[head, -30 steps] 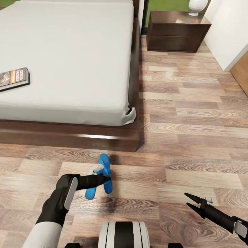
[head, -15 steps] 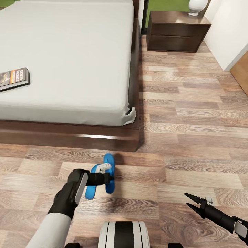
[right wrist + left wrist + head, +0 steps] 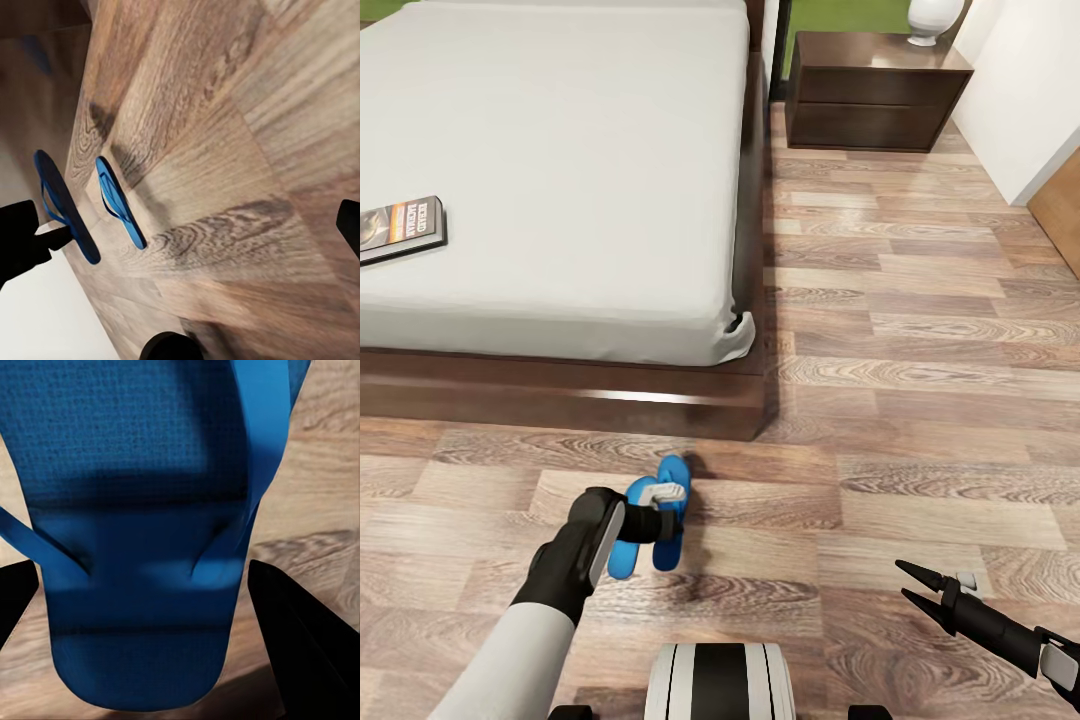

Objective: In the bedroom, move the book from the bed onto either nightstand, and place the two sandals side by side next to the bed.

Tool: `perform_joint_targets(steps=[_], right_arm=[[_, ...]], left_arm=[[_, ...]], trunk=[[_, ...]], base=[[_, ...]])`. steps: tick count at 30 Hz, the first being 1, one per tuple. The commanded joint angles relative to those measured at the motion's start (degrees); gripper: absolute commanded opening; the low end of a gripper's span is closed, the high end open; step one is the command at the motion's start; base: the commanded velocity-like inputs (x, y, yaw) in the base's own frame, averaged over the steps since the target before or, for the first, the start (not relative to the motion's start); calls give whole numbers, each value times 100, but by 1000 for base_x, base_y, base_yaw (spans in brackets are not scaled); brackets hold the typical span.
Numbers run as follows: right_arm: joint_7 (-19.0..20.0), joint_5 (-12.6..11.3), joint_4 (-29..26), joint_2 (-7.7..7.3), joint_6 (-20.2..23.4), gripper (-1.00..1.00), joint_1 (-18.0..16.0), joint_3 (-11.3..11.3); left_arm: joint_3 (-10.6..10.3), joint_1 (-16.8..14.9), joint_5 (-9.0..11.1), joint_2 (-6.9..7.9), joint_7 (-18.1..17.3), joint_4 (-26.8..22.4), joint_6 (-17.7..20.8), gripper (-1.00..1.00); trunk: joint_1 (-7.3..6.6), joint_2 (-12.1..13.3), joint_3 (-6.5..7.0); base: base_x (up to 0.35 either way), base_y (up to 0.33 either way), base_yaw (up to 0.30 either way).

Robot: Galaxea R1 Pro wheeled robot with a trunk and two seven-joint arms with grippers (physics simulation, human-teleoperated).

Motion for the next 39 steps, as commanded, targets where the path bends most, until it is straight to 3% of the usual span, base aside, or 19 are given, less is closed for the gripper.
perform_joint_targets(steps=[1, 7, 15, 18, 21, 26, 29, 34, 39], right_arm=[[19, 19, 19, -2, 53, 100, -8, -42], [19, 19, 19, -2, 57, 100, -8, -42], [59, 3, 19, -2, 61, 100, -8, -42], [78, -10, 18, -7, 64, 100, -8, -42], [172, -31, -11, -19, 13, 100, 14, -42], [488, -9, -51, -23, -979, 100, 52, -42], [576, 87, -83, -27, -1334, 100, 112, -38], [629, 135, -131, -34, -1691, 100, 202, -42], [641, 141, -138, -23, -1758, 100, 226, -38]], left_arm=[[-29, -3, -35, 5, -29, -1, 24, -100], [-343, -7, -53, 141, -56, 12, 20, -100], [-448, -7, -19, 333, -155, 97, 0, -100], [-452, -7, -16, 435, -347, 228, -25, -100], [-451, -7, -41, 614, -768, 416, -81, -100], [-464, -7, -49, 665, -922, 465, -102, -100], [-479, -7, -50, 656, -936, 469, -104, -100], [-485, -7, -55, 644, -940, 470, -126, -100], [-481, -7, -58, 634, -933, 470, -132, -100]], trunk=[[-1, -2, -3], [-1, -2, -3], [-1, -2, -3], [-1, -2, -3], [-1, -2, -3], [-1, -2, -3], [-1, -2, -3], [-1, -2, -3], [-1, -2, -3]], base=[[0, 0, 0], [0, 0, 0], [0, 0, 0], [0, 0, 0], [0, 0, 0], [0, 0, 0], [0, 0, 0], [0, 0, 0], [0, 0, 0]])
